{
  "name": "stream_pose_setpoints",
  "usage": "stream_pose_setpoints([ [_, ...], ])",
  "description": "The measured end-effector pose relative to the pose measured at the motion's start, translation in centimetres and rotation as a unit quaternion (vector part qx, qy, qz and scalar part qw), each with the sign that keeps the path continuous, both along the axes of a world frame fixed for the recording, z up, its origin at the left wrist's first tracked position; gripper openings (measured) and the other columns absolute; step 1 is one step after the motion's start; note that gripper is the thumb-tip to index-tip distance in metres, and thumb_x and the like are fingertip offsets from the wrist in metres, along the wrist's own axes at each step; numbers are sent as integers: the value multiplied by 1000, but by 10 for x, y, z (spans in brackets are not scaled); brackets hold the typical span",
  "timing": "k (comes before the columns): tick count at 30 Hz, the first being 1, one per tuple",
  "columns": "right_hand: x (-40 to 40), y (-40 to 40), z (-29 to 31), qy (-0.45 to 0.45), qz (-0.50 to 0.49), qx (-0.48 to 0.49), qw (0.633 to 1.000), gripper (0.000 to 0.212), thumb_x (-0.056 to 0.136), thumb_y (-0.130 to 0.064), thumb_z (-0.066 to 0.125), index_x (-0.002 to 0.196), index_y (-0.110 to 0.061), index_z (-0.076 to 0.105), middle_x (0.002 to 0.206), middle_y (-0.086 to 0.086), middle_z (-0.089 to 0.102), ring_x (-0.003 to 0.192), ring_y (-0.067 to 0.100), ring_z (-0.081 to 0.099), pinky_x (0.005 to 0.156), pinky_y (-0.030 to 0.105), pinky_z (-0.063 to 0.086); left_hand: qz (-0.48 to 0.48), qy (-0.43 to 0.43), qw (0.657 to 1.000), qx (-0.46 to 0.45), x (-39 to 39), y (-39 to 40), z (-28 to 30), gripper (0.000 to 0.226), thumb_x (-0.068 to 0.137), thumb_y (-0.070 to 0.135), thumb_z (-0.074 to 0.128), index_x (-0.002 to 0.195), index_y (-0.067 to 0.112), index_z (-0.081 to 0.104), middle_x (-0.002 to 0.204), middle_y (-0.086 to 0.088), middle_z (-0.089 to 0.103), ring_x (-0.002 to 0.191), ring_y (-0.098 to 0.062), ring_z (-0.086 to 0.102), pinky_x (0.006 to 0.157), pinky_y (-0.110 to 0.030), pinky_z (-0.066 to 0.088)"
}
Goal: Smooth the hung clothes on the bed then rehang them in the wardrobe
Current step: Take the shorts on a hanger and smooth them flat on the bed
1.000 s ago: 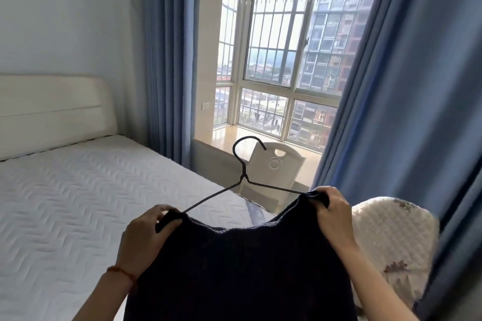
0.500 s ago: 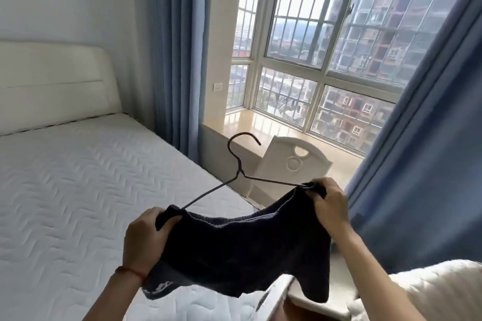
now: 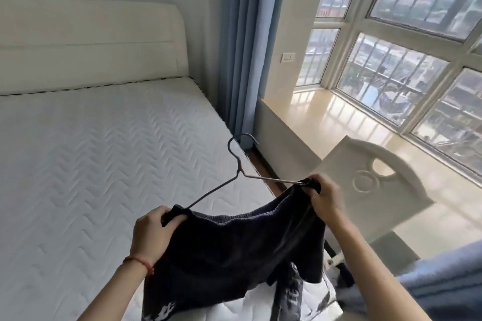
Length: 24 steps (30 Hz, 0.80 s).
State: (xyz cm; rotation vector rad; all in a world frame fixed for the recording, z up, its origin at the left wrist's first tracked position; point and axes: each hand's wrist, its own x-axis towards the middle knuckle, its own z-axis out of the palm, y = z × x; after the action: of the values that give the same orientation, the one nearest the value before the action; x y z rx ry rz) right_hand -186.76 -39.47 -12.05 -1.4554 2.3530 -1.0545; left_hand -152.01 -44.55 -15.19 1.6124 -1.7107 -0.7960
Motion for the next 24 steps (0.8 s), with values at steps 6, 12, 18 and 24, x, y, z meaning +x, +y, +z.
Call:
stream_pose_setpoints([
  [6,-39,-76,-75,-2,28,55,998,21,79,-5,66,100,-7,64,99,9,65,94,29,58,77,27,38,-15,-83,995,44,-36,-63,-58,13,81,9,64,94,8,66,88,-4,65,81,-18,56,73,-24,40],
  [12,-56,-150,-159,42,32,114,992,23,84,-9,57,106,-11,61,107,8,63,104,29,53,85,36,43,-27,-130,989,68,-56,-143,-138,22,79,-1,62,100,1,66,101,-15,68,96,-32,62,87,-34,46],
  [18,-56,-225,-241,92,-18,101,990,28,86,-12,53,114,-9,57,115,14,60,111,33,50,93,40,38,28,-125,991,24,-74,-222,-212,26,80,0,61,106,-2,64,108,-20,66,102,-36,60,90,-37,43],
  [24,-34,-243,-332,-53,-78,192,977,63,91,-34,52,141,-5,27,142,20,37,131,36,36,106,45,32,105,-173,975,87,-72,-241,-303,56,84,22,61,134,7,41,139,-19,41,128,-37,38,99,-49,35],
])
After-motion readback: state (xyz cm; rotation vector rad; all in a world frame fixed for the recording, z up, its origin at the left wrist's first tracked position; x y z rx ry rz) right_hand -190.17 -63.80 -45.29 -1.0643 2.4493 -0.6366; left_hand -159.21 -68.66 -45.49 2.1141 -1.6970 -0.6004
